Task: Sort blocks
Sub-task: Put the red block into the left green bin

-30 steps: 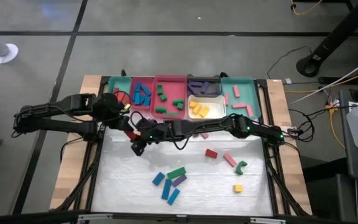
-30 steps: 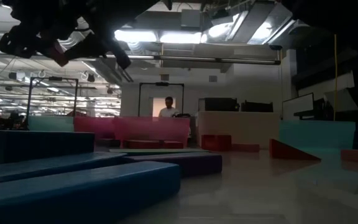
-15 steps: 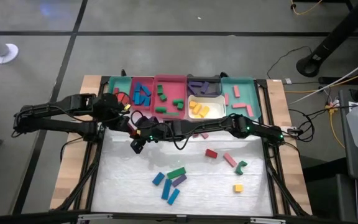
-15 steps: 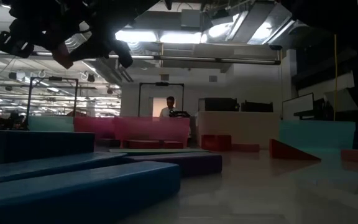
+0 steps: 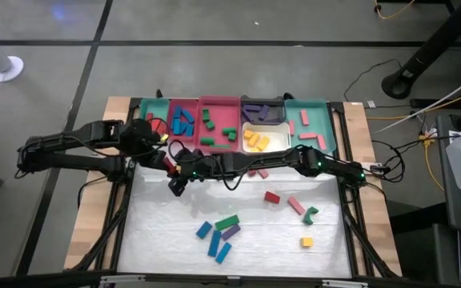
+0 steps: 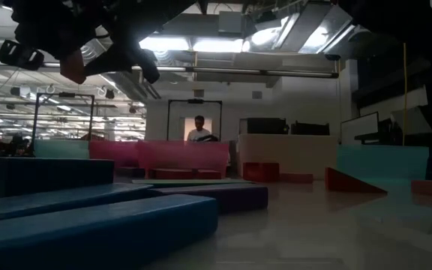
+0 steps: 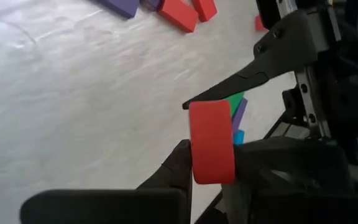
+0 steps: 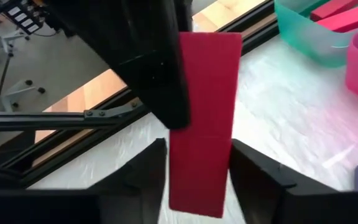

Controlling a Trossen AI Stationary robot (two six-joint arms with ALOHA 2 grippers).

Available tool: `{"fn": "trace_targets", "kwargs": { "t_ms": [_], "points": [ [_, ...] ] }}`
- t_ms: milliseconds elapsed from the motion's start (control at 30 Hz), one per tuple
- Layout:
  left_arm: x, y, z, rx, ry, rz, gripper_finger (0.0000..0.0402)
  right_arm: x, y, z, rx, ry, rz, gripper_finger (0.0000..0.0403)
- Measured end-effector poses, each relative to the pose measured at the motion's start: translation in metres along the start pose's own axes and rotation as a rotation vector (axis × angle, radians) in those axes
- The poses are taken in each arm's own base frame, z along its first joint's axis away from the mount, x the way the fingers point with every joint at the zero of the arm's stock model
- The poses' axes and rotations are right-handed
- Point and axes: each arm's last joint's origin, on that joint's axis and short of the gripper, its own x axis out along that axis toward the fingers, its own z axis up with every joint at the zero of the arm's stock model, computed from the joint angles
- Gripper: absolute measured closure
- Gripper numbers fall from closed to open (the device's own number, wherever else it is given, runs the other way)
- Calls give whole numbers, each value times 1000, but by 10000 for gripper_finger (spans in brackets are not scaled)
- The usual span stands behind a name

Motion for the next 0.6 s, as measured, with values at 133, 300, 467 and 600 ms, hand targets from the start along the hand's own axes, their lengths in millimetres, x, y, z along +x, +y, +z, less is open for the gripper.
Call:
{"fn": "trace_targets", "kwargs": {
  "t_ms": [133,300,467,600],
  "points": [
    [-1,3,4,37,-14,13,365,0,1,0,0,12,18,185],
    [-4,11,10,68,-68,68,365,0,3,-3,56,95,116,130],
    [-9,19,22,131,-236,194,365,-5,14,-12,61,320,401,115],
    [-14,26,32,182,-356,320,363,-8,14,-19,63,468,496,114]
  ]
}}
